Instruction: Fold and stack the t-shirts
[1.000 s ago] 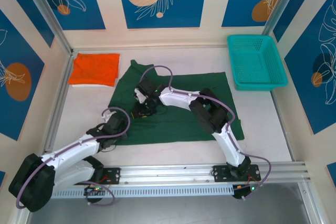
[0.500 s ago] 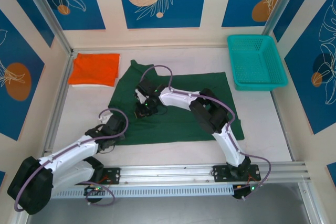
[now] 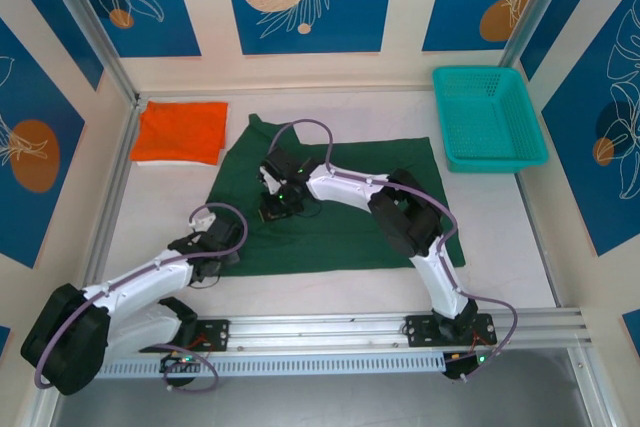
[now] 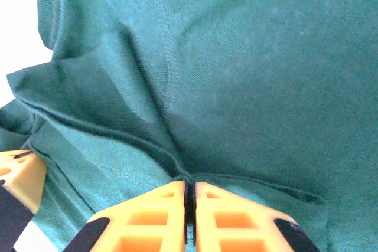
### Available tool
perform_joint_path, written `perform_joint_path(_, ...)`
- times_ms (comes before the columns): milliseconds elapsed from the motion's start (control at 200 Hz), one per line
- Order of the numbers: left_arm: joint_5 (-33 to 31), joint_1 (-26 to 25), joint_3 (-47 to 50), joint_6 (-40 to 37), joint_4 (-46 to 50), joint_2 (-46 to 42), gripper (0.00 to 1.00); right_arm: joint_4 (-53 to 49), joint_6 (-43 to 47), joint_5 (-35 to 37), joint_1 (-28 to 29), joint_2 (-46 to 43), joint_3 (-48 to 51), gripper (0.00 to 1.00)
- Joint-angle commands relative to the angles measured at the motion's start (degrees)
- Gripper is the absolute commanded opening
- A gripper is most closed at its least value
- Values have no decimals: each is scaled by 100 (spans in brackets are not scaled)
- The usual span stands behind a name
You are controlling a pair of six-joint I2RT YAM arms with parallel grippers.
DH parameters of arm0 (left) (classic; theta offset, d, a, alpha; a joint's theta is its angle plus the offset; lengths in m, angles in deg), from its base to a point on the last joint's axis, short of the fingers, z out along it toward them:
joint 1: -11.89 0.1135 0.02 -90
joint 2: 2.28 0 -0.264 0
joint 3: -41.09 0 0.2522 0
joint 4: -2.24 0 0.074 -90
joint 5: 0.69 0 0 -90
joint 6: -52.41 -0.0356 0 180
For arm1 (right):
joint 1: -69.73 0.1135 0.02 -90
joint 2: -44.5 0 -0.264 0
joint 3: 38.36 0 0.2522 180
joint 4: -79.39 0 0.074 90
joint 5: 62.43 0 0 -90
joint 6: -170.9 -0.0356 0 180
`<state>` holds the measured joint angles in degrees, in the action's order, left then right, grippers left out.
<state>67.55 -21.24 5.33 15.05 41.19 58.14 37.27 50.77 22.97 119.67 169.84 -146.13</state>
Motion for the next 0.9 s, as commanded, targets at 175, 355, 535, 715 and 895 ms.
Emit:
perform_joint_path(175,-301,-8,-68,143,395,117,0,-414,94,686,-39,-374,33,9)
perform_joint_path(355,-396,-65,-159,176,425,324,0,-559,21,1474,-54,-594,98,4)
perform_joint_path(535,-484,-123,-182,214,476,335,0,-735,-150,2194,-64,-649,126,3)
perform_joint_path(715,-575,-171,-200,283,553,332,0,-1029,-363,2709,-187,-438,-87,3)
perform_joint_path(895,-700,-228,-208,388,669,274,0,-1342,-628,3019,-309,-184,-472,10)
